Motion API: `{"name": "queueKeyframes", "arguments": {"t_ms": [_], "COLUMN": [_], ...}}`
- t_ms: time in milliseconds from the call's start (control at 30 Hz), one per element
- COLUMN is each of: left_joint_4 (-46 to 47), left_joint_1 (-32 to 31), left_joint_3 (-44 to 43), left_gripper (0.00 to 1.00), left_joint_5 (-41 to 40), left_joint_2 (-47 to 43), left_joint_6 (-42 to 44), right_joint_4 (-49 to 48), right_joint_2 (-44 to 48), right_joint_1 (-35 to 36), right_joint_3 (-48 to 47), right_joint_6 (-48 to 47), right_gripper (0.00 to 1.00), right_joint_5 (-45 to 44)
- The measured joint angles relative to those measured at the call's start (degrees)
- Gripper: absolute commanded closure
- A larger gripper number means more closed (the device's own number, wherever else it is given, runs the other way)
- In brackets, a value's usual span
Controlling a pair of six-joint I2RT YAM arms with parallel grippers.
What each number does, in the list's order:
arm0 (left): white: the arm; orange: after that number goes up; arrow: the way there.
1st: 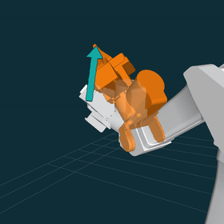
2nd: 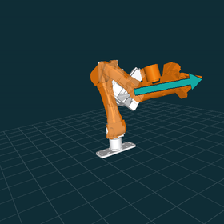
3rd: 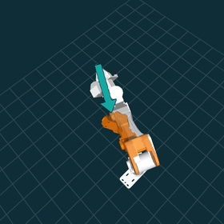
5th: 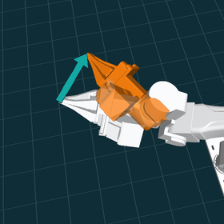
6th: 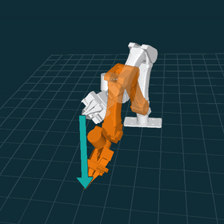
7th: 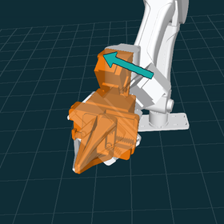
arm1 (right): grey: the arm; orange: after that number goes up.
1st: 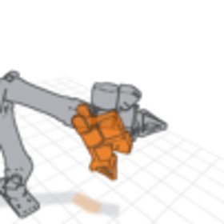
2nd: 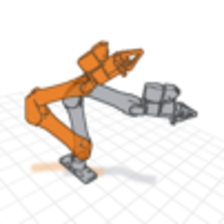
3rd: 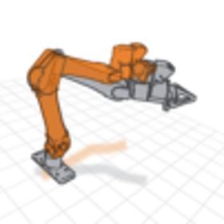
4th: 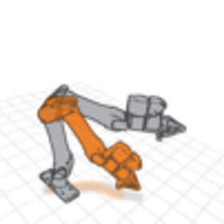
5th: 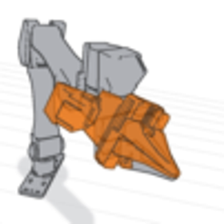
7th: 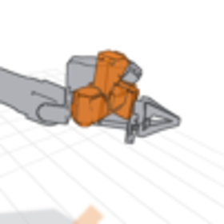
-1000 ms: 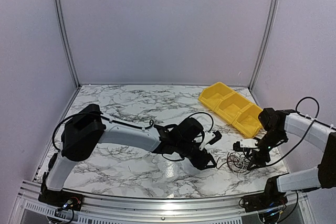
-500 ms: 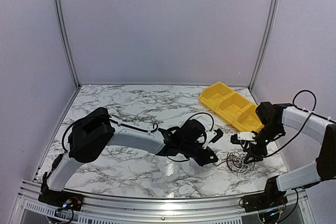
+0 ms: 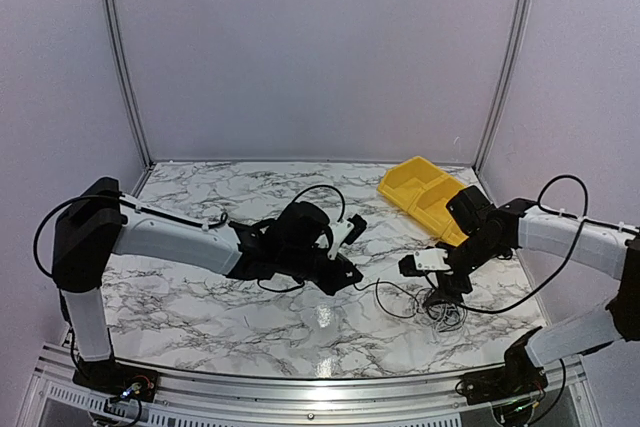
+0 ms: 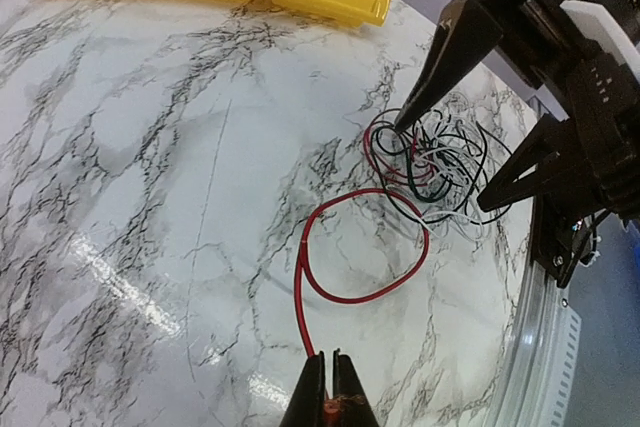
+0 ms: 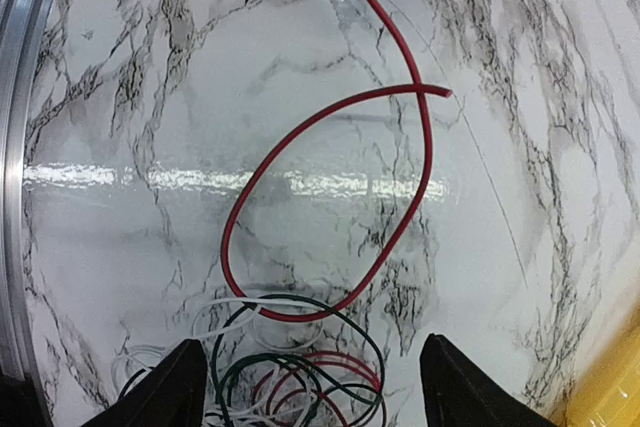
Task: Untangle the cables
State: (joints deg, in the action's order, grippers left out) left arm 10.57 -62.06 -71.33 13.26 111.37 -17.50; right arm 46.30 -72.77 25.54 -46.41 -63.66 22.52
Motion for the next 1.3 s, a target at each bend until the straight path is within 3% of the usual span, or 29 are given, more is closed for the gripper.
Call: {"name": "queueKeyframes", "arguments": {"t_ms": [267, 567, 667, 967, 1167, 1300], "left_joint_4": [-0.76, -4.44, -5.46, -11.87, -12.63, -13.03], "left_joint_1": [0.79, 2.78, 4.09, 12.07, 13.0, 13.0], "left_joint_3": [9.73, 12.7, 12.98, 9.99, 6.34, 6.29], "left_gripper": [1.0, 1.0, 1.0, 1.0, 1.0, 1.0], "left_joint_5": [-4.55, -10.71, -13.66, -22.45, -23.82, -22.14], "left_joint_2": [-7.26, -20.11, -25.57, -38.38, -39.36, -36.72], "left_joint_6": [-1.62, -1.46, -0.94, 4.04, 6.03, 5.44], "right_joint_4": [-11.74, -17.66, -18.84, -20.17, -15.12, -10.71], "right_joint_2": [-5.42, -5.86, -5.79, -4.44, -3.69, -3.82], "right_joint_1": [2.49, 2.49, 2.49, 2.49, 2.49, 2.49], "right_joint_3": [3.45, 9.57, 11.3, 12.94, 7.17, -8.7], "right_joint_6": [4.11, 4.55, 4.39, 3.85, 5.73, 8.0], "right_gripper": [0.44, 0.67, 0.69, 0.69, 0.43, 0.36], "right_joint_5": [0.85, 0.85, 0.37, -0.98, -0.68, 2.01]}}
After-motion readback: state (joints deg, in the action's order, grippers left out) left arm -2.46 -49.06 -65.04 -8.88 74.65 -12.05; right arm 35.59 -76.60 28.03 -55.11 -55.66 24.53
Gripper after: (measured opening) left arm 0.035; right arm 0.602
